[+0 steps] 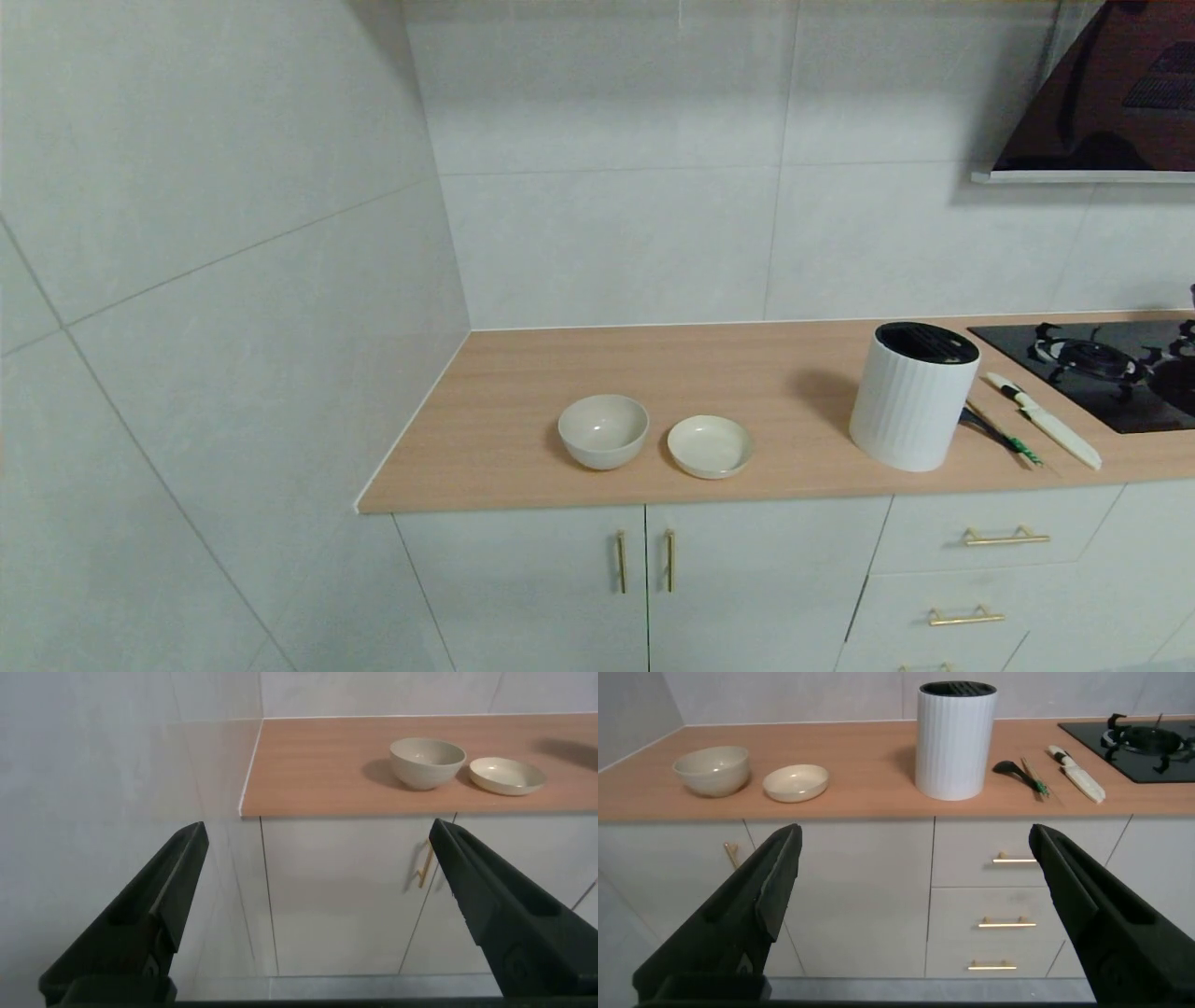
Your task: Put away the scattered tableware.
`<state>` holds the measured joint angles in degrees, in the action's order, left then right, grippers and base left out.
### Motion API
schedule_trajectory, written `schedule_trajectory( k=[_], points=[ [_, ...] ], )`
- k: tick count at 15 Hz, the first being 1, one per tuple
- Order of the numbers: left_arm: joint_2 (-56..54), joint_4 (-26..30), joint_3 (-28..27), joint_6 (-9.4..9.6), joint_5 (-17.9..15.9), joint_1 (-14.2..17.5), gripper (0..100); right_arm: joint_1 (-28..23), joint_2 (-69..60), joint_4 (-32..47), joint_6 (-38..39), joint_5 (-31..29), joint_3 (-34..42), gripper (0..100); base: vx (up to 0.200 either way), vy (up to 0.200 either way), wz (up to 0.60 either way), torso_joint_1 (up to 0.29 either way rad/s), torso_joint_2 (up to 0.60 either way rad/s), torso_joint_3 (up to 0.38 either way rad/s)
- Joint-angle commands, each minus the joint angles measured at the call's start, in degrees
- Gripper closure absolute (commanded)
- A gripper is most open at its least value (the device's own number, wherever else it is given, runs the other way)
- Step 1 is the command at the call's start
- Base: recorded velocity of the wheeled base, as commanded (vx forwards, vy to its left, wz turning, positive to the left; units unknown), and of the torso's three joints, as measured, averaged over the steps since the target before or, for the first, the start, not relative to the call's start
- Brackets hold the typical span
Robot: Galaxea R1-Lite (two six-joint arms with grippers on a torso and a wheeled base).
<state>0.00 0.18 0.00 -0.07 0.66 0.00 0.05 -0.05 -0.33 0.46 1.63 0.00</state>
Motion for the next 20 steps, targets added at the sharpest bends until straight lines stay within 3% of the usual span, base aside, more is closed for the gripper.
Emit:
schedule_trajectory(
  k=[1,10,20],
  points=[
    [0.0,-0.01,0.0,-0.01,0.04,0.0,0,0.04,0.05,-0.02,-0.02,0.04,0.0,0,0.0,0.0,0.0,0.0,0.0,0.0],
    [0.0,-0.01,0.0,-0.01,0.04,0.0,0,0.04,0.05,-0.02,0.06,0.04,0.0,0,0.0,0.0,0.0,-0.009,0.02,0.011],
    [0.0,-0.01,0.0,-0.01,0.04,0.0,0,0.04,0.05,-0.02,0.06,0.04,0.0,0,0.0,0.0,0.0,-0.168,0.36,0.19]
  ],
)
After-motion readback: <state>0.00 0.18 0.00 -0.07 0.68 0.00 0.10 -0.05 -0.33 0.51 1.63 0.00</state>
